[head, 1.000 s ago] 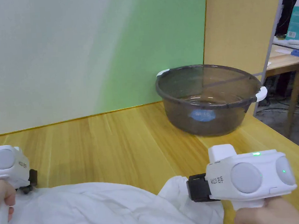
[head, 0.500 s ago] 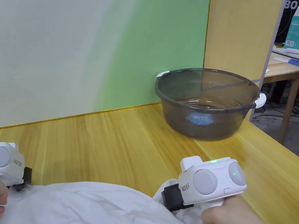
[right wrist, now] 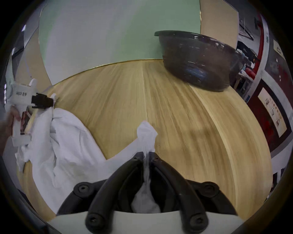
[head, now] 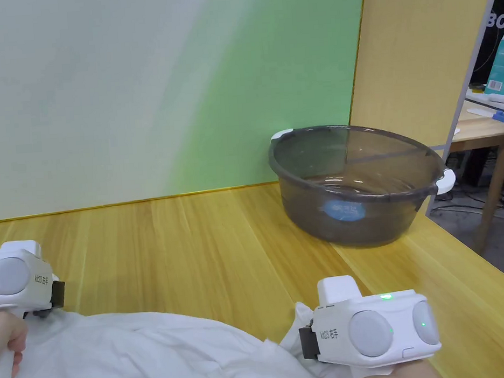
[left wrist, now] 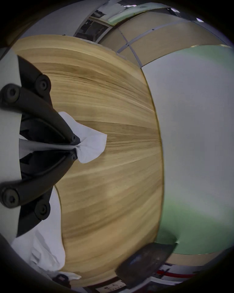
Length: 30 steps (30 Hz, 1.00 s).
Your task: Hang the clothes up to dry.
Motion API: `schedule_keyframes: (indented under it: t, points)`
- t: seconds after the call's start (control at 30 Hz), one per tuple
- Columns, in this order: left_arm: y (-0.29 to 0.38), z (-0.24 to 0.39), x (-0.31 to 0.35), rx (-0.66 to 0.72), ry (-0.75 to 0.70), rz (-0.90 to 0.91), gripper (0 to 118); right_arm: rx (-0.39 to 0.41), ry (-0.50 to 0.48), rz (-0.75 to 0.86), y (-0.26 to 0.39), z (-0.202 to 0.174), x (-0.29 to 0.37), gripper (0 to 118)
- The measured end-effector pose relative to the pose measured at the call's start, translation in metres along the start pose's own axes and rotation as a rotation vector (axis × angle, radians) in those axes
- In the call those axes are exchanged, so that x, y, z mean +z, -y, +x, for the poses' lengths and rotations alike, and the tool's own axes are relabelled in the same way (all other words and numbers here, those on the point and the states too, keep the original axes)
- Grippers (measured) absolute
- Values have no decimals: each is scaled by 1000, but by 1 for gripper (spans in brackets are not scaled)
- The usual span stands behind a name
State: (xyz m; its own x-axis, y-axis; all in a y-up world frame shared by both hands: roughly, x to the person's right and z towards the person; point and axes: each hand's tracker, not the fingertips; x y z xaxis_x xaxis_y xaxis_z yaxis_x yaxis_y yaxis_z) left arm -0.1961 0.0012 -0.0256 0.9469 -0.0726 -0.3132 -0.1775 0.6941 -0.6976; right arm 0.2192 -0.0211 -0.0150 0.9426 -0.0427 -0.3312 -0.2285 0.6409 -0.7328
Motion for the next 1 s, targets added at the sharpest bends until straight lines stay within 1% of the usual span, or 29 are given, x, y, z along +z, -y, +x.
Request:
schedule_keyframes:
  t: [0.03,0.07,0.1,0.13,0.17,0.23,0.27,0.3,0.33,0.4,0.43,0.47,0.5,0.53,0.57,0.6,0.63,0.67,0.7,0.73,0.77,0.8,0.83,0.9,0.93,0.97,1.0]
  points:
    - [-5,-1,11,13,5,26,1,-40,13,41,-3,3,5,5]
    - [-9,-2,20,7,25,53,1,-51,2,51,-7,5,9,5]
    - [-14,-2,34,-16,32,93,1,-52,-3,69,-15,7,16,5]
    - [-18,-1,46,-43,30,109,1,-66,18,99,-22,9,24,5]
    - [-24,-3,60,-39,25,150,1,-30,23,115,-31,9,34,5]
    - [-36,-8,91,-17,46,223,1,-45,32,188,-52,15,55,5]
    - [-41,-11,104,-2,40,245,1,-83,28,224,-61,18,66,5]
    - [-47,-13,120,-13,44,269,1,-79,12,234,-73,22,77,5]
    - [-53,-15,137,-19,47,313,1,-106,15,280,-82,24,90,5]
    - [-63,-21,167,-13,51,389,1,-78,25,336,-100,25,114,5]
    - [-70,-25,186,-2,55,415,1,-94,32,373,-109,25,128,5]
    - [-79,-30,206,15,68,450,1,-56,24,379,-121,26,141,5]
    - [-88,-35,228,23,68,486,1,-91,46,434,-133,27,159,5]
    - [-97,-39,245,17,76,506,1,-58,38,451,-144,26,170,5]
    - [-107,-45,265,31,70,548,1,-66,50,497,-155,26,187,5]
    - [-115,-50,282,53,45,593,1,-51,73,508,-165,25,201,5]
    - [-127,-58,300,54,26,626,1,-48,81,559,-175,26,218,5]
    - [-135,-62,313,66,17,655,1,-29,87,568,-185,24,233,5]
    - [-146,-70,333,53,-3,681,1,-34,102,608,-197,24,255,5]
    - [-156,-78,350,96,-25,725,1,-9,117,617,-209,24,273,5]
    - [-165,-84,364,97,-37,729,1,-17,128,658,-217,24,289,5]
    - [-172,-90,380,106,-49,771,1,-1,145,678,-227,21,308,5]
    - [-181,-94,395,98,-64,779,1,-23,153,716,-236,22,327,5]
    - [-192,-98,420,100,-102,817,1,-33,153,737,-250,25,353,5]
    - [-199,-102,431,107,-112,806,1,-81,157,780,-259,28,369,5]
    - [-204,-106,439,127,-137,832,1,-44,168,755,-271,27,380,5]
    - [-209,-110,446,139,-138,831,1,-73,175,788,-277,29,392,5]
